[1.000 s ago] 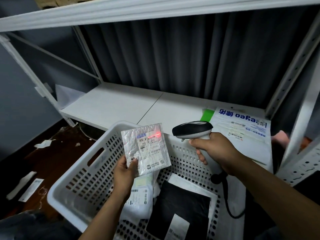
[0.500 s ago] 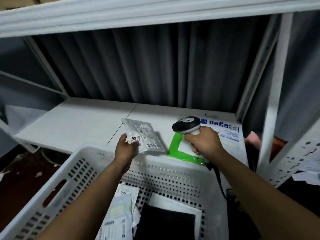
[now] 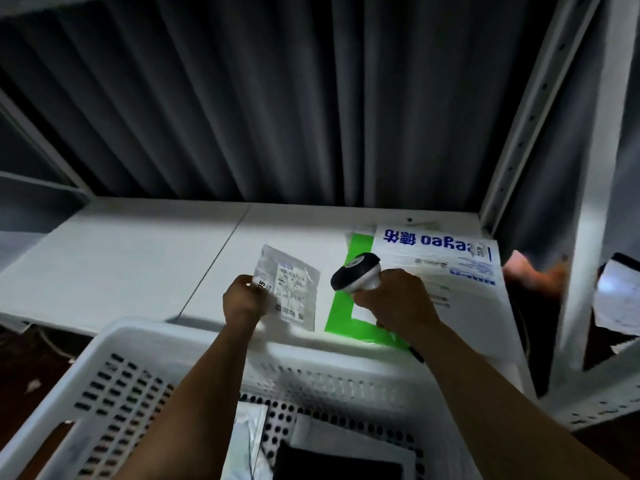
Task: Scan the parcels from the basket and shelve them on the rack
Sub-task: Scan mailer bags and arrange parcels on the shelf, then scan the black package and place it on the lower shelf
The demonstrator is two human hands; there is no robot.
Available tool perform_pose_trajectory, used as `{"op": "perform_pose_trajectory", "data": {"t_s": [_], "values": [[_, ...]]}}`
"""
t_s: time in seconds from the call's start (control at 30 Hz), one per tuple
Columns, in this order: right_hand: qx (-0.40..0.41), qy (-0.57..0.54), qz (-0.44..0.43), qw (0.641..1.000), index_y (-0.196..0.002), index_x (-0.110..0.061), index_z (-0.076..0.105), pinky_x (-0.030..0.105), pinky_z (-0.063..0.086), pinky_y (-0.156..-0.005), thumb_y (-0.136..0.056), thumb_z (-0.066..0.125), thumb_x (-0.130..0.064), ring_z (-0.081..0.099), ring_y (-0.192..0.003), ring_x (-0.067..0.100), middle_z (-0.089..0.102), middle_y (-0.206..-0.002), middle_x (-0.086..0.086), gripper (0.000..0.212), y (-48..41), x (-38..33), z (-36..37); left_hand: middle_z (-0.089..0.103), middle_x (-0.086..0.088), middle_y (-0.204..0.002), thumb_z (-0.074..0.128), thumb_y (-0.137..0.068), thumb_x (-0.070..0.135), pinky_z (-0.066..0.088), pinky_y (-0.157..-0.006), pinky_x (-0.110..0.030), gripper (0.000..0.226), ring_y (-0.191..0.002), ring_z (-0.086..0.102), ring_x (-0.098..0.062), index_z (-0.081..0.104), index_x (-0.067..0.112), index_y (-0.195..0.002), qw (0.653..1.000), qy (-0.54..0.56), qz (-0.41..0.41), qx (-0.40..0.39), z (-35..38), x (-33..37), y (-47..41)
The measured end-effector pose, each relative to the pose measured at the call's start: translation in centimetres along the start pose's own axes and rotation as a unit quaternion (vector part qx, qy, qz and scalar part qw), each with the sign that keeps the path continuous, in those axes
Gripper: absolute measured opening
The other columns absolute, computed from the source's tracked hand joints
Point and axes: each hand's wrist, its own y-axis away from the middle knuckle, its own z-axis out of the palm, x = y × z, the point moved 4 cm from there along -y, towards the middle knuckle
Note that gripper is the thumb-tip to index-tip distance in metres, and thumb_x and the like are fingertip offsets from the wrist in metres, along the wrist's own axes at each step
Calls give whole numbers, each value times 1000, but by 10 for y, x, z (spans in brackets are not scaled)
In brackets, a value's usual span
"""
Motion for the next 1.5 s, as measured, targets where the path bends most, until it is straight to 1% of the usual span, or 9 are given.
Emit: {"op": "perform_pose_trajectory", "data": {"t_s": [0.17, 0.27, 0.4, 0.53, 0.7, 0.83, 1.07, 1.27, 1.5], "values": [[-22, 41, -10, 999, -71, -6, 62, 34, 50, -67, -83, 65, -24, 60, -64, 27, 55, -56, 3, 22, -3, 7, 9, 70, -19, -105, 76, -78, 20, 48, -94, -34, 49, -105, 64, -30, 58, 6, -120, 997, -80, -4, 15, -13, -11, -24], [-30, 59, -25, 997, -77, -3, 67, 36, 52, -69, -83, 68, -23, 67, -73, 32, 62, -65, 9, 21, 6, 2, 10, 65, -16, -120, 77, -78, 29, 41, -102, -30, 68, -119, 57, -27, 47, 6, -134, 991, -130, -2, -16, -24, -5, -19], [-52, 99, -64, 992, -84, -1, 67, 37, 52, -72, -83, 67, -20, 68, -81, 32, 70, -81, 15, 20, 33, -15, 11, 59, -16, -130, 64, -86, 10, 39, -98, -29, 51, -122, 54, -29, 50, 8, -135, 981, -180, 73, -26, -45, 15, 15], [-99, 145, -91, 980, -69, -13, 58, 28, 44, -64, -83, 68, -25, 65, -81, 26, 65, -78, 8, 20, 74, -25, 8, 61, -14, -128, 65, -87, 9, 39, -94, -24, 42, -116, 58, -28, 57, 11, -129, 972, -169, 157, -55, -52, 13, 74], [-152, 189, -116, 963, -93, -8, 68, 28, 39, -68, -84, 70, -31, 64, -96, 26, 69, -100, 13, 25, 134, -15, 16, 51, -15, -137, 67, -80, 3, 34, -106, -36, 44, -128, 44, -34, 63, 12, -123, 943, -183, 273, -56, -45, -48, 172], [-184, 204, -118, 954, -89, -9, 68, 30, 41, -70, -82, 71, -32, 65, -99, 28, 71, -101, 15, 24, 175, 1, 31, 54, -16, -133, 65, -86, 12, 36, -103, -34, 46, -125, 49, -33, 55, 10, -132, 960, -195, 130, -153, -33, -134, 228], [-226, 220, -107, 943, -90, -9, 68, 36, 53, -81, -80, 68, -38, 65, -93, 24, 70, -96, 10, 31, 192, 27, 60, 50, -19, -136, 70, -87, 27, 40, -100, -37, 73, -125, 49, -35, 32, 8, -146, 905, -289, -83, -301, -28, -241, 264], [-235, 260, -100, 931, -59, -24, 40, 28, 44, -65, -77, 67, -39, 58, -70, 18, 51, -65, -5, 36, 173, 36, 80, 49, -16, -140, 71, -86, 26, 40, -102, -36, 75, -128, 47, -33, 30, 9, -146, 890, -289, -123, -330, -9, -264, 257], [-218, 287, -122, 925, -92, -14, 63, 25, 41, -68, -82, 65, -35, 65, -90, 24, 66, -94, 5, 24, 162, 22, 88, 53, -15, -136, 72, -83, 18, 43, -99, -35, 74, -125, 51, -31, 33, 9, -145, 895, -261, -140, -332, 1, -271, 260]]}}
